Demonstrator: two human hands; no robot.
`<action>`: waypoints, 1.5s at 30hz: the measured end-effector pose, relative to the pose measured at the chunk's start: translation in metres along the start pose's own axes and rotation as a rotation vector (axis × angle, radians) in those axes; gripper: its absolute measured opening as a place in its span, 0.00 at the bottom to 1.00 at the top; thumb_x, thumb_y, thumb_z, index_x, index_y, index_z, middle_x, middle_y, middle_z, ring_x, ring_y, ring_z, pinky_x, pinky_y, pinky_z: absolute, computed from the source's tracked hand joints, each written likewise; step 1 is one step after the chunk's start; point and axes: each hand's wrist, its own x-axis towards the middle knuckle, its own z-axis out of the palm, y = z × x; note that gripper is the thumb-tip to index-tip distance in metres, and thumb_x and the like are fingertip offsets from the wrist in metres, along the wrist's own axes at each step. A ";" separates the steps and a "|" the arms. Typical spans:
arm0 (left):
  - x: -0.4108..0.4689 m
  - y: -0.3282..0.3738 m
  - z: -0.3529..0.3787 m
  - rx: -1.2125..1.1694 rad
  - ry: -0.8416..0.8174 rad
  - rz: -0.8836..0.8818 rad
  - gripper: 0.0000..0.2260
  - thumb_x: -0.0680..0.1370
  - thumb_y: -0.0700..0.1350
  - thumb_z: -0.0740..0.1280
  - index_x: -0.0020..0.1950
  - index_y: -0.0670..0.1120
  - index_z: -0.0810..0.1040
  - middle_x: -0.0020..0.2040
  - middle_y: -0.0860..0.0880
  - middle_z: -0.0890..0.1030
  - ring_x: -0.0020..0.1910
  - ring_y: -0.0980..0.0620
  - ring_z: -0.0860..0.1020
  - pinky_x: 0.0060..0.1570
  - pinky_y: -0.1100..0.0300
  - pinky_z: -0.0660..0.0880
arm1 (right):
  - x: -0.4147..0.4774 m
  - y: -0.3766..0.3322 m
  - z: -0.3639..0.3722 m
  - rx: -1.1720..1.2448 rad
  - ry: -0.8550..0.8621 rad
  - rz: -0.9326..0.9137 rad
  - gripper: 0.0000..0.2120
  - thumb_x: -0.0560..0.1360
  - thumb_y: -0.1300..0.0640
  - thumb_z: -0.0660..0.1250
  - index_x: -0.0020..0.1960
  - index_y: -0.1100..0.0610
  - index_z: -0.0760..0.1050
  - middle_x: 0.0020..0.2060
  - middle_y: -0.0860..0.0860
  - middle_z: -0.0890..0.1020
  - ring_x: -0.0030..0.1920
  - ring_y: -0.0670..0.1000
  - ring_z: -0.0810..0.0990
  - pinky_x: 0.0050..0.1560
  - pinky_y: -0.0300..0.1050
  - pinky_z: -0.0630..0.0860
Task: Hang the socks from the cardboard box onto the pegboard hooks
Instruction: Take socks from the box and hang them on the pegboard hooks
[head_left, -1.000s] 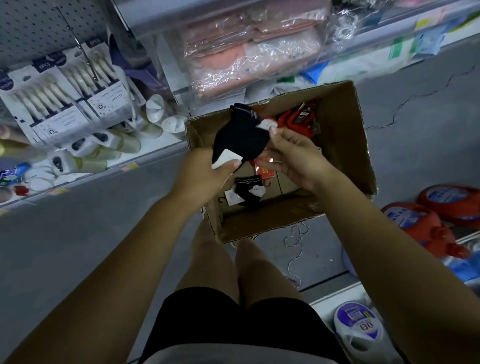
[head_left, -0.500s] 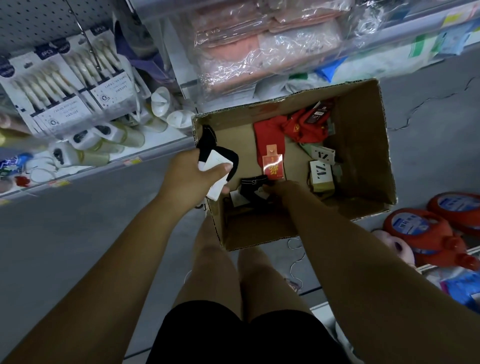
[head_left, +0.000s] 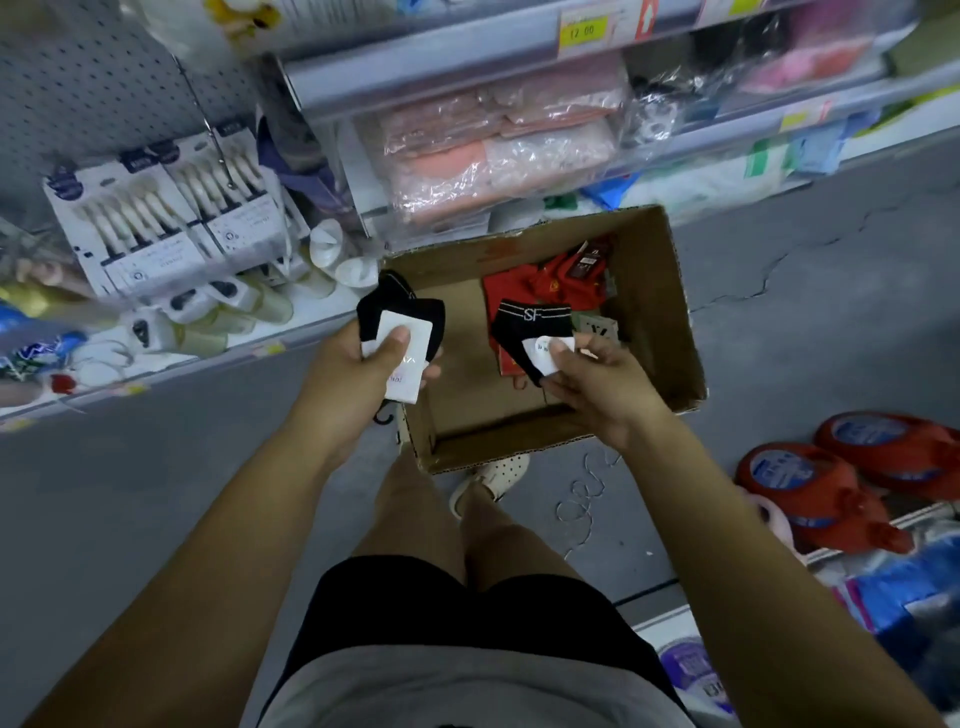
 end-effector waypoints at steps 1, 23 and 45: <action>-0.008 0.002 0.001 -0.017 0.019 0.021 0.12 0.85 0.45 0.62 0.66 0.45 0.78 0.52 0.45 0.87 0.49 0.45 0.86 0.51 0.48 0.83 | -0.018 -0.006 -0.003 0.050 -0.035 -0.021 0.15 0.80 0.60 0.67 0.65 0.63 0.73 0.56 0.60 0.80 0.52 0.54 0.82 0.54 0.44 0.82; -0.115 0.051 -0.104 -0.320 -0.195 0.065 0.14 0.75 0.33 0.72 0.59 0.44 0.80 0.51 0.45 0.87 0.48 0.47 0.86 0.41 0.55 0.79 | -0.175 -0.028 0.114 0.369 -0.222 -0.098 0.16 0.81 0.49 0.64 0.58 0.62 0.75 0.49 0.55 0.84 0.51 0.50 0.83 0.51 0.51 0.83; -0.212 0.093 -0.403 0.047 0.306 0.373 0.12 0.77 0.30 0.71 0.60 0.38 0.79 0.45 0.43 0.84 0.31 0.55 0.85 0.32 0.64 0.81 | -0.262 0.010 0.399 -0.478 -0.434 -0.677 0.19 0.71 0.57 0.76 0.61 0.52 0.79 0.57 0.61 0.82 0.46 0.61 0.86 0.45 0.55 0.80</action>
